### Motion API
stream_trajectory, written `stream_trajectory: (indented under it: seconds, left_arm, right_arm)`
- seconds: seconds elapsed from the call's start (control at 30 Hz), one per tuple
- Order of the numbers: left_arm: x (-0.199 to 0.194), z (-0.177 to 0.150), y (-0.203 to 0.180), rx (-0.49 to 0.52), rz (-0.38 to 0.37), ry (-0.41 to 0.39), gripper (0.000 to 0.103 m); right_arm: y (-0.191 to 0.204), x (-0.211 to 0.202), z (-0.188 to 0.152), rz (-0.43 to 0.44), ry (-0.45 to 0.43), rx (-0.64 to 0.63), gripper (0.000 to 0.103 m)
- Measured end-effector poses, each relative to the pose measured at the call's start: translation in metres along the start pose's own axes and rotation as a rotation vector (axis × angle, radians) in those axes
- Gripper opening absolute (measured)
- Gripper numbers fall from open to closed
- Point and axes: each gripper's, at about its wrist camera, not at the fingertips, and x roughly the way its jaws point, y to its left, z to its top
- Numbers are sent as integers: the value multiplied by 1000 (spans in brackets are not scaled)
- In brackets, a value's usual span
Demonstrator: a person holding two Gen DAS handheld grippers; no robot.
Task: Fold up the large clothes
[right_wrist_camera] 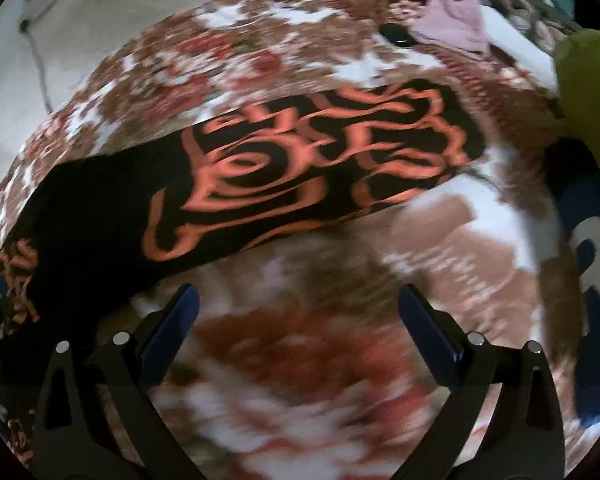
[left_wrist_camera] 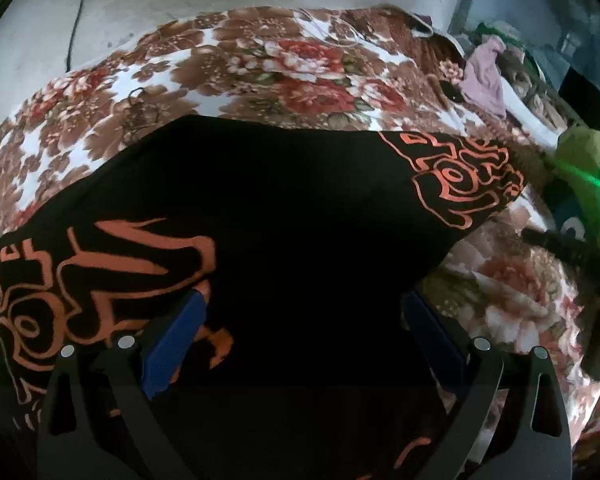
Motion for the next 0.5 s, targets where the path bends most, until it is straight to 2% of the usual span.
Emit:
stream_trajectory:
  seconds: [0.13, 0.27, 0.33, 0.5]
  left_arm:
    - [15, 7, -1, -53, -13, 23, 98]
    - [28, 12, -8, -27, 31, 11, 97]
    - [40, 11, -12, 13, 73, 22, 97]
    - [64, -2, -19, 71, 105, 48, 98]
  right_arm:
    - [-45, 3, 22, -16, -5, 89, 98]
    - [-81, 16, 44, -15, 8, 163, 98]
    - [-90, 24, 56, -14, 6, 158, 98]
    - [-104, 41, 82, -39, -11, 172, 98]
